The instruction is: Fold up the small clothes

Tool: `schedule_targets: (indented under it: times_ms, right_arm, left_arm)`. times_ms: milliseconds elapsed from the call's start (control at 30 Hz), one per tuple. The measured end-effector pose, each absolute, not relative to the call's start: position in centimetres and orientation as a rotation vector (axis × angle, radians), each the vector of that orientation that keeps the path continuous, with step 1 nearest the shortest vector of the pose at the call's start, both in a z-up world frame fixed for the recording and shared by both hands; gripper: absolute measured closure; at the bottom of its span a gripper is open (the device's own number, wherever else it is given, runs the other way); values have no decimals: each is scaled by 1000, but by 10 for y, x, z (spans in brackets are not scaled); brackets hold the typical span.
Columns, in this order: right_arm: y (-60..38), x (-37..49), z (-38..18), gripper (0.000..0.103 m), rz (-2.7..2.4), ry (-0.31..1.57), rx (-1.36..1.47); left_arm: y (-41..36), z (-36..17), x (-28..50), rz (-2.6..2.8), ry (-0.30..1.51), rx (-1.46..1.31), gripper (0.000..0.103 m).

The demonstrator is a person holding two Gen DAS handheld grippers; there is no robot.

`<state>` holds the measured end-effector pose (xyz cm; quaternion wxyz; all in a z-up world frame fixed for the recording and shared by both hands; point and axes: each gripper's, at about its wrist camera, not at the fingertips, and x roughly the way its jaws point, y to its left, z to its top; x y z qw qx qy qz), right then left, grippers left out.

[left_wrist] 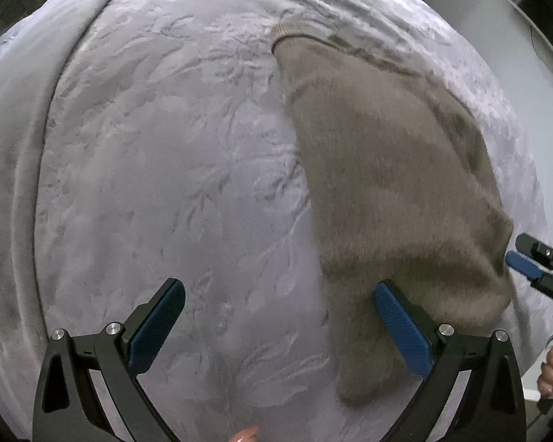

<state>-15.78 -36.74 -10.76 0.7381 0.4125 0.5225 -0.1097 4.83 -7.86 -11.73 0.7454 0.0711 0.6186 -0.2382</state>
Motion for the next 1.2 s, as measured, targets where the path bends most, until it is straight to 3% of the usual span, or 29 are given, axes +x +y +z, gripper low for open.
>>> schedule_targets:
  times_ms: [600,800,1200]
  right_arm:
    - [-410,-117,-142,31,-55,1125,1058]
    - [-409,-95,-158,31,47,1151,1049]
    - [-379,-43,-177,27,232,1182,1043]
  left_arm:
    - [-103,-120,96,-616,1402,-35,0]
    - [-124,-143,113,-703,1473,-171,0]
    - [-180,-154,105,-765,1456,-81,0]
